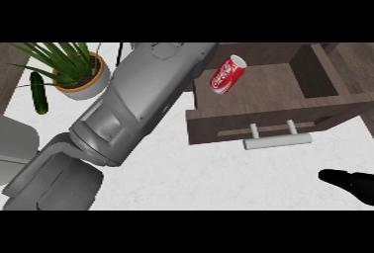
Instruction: Pick up the can, place it into the drawer and close the drawer
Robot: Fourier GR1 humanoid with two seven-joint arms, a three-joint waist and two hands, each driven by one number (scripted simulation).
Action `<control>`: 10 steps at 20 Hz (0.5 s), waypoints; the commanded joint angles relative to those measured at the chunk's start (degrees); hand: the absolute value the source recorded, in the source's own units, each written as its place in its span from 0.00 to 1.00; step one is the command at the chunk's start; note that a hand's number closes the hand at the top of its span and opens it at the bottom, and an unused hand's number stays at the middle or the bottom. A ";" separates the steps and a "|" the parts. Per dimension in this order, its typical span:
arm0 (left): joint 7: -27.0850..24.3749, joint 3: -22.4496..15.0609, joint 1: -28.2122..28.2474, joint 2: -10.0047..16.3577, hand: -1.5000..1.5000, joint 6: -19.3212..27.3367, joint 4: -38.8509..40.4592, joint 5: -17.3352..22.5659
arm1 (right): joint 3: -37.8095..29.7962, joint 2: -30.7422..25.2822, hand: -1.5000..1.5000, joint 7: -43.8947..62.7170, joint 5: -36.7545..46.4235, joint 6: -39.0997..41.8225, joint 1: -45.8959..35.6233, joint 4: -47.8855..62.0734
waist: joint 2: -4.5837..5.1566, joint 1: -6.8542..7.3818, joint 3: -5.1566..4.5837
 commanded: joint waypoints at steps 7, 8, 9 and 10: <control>-2.63 2.82 -1.34 0.00 0.00 -1.34 1.70 4.19 | 8.80 -4.36 0.00 -8.80 20.53 -1.76 -3.89 8.82 | 0.04 2.49 -0.03; -3.73 1.51 -0.82 0.00 0.00 -0.28 0.95 4.10 | 10.67 -4.56 0.00 -6.64 21.93 -1.55 -6.92 10.33 | -0.12 2.56 -0.07; -2.31 0.86 -2.00 0.00 0.00 0.12 1.11 3.90 | 9.78 -6.06 0.00 -8.27 23.43 -1.68 -7.48 12.45 | -0.29 2.65 -0.04; -1.36 1.31 -3.32 0.00 0.00 -0.18 1.04 4.52 | 13.67 -4.12 0.00 -7.84 26.07 -2.58 -6.82 12.30 | -0.37 2.64 -0.05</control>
